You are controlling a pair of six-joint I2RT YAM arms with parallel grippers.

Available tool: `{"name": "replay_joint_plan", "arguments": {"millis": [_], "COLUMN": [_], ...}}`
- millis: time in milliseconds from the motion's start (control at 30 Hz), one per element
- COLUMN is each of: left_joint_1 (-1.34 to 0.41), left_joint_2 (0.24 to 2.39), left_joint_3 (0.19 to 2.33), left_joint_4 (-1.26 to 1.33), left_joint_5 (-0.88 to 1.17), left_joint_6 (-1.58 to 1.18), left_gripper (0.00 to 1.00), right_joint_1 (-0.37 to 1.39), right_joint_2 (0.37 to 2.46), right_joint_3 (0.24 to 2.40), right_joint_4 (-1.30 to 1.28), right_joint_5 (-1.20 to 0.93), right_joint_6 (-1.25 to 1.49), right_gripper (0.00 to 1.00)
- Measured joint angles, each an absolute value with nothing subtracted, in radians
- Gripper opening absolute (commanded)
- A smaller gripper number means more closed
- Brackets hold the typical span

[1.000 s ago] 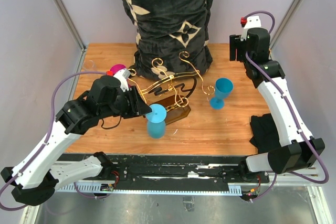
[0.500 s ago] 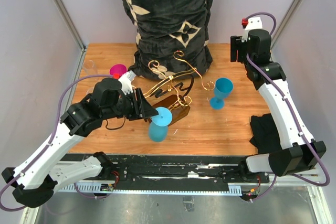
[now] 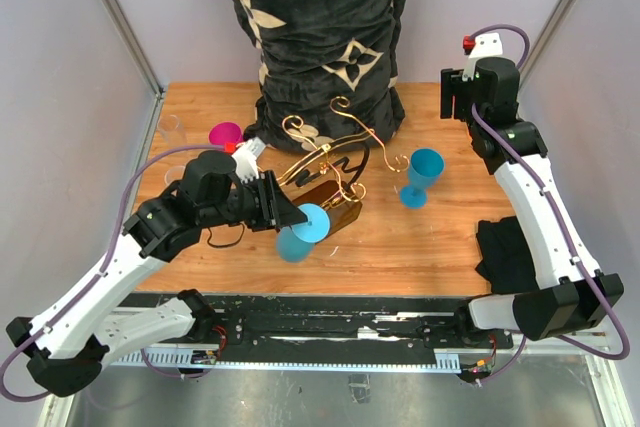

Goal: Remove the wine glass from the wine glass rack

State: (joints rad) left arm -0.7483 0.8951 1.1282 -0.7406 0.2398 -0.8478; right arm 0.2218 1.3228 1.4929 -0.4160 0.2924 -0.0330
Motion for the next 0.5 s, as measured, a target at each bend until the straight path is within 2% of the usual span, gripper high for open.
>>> {"name": "replay_joint_plan", "arguments": {"millis": [100, 133, 333, 500], "left_joint_1": [-0.748, -0.748, -0.748, -0.748], "left_joint_2": [0.901, 0.906, 0.92, 0.934], "left_joint_3": [1.114, 1.11, 1.119, 1.235], "left_joint_4": [-0.725, -0.724, -0.707, -0.818], "left_joint_5": [0.258, 0.265, 0.267, 0.165], "left_joint_6": [-0.853, -0.855, -0.853, -0.814], "left_gripper": [0.03, 0.01, 0.01, 0.01], "right_joint_1": [0.222, 0.222, 0.222, 0.221], "right_joint_2": [1.322, 1.322, 1.312, 1.301], "right_joint_3": [1.493, 1.493, 1.488, 1.485], "right_joint_4": [-0.416, -0.416, -0.416, -0.415], "right_joint_5": [0.293, 0.293, 0.297, 0.297], "right_joint_6": [-0.033, -0.033, -0.033, -0.033], "right_gripper": [0.72, 0.72, 0.72, 0.73]}}
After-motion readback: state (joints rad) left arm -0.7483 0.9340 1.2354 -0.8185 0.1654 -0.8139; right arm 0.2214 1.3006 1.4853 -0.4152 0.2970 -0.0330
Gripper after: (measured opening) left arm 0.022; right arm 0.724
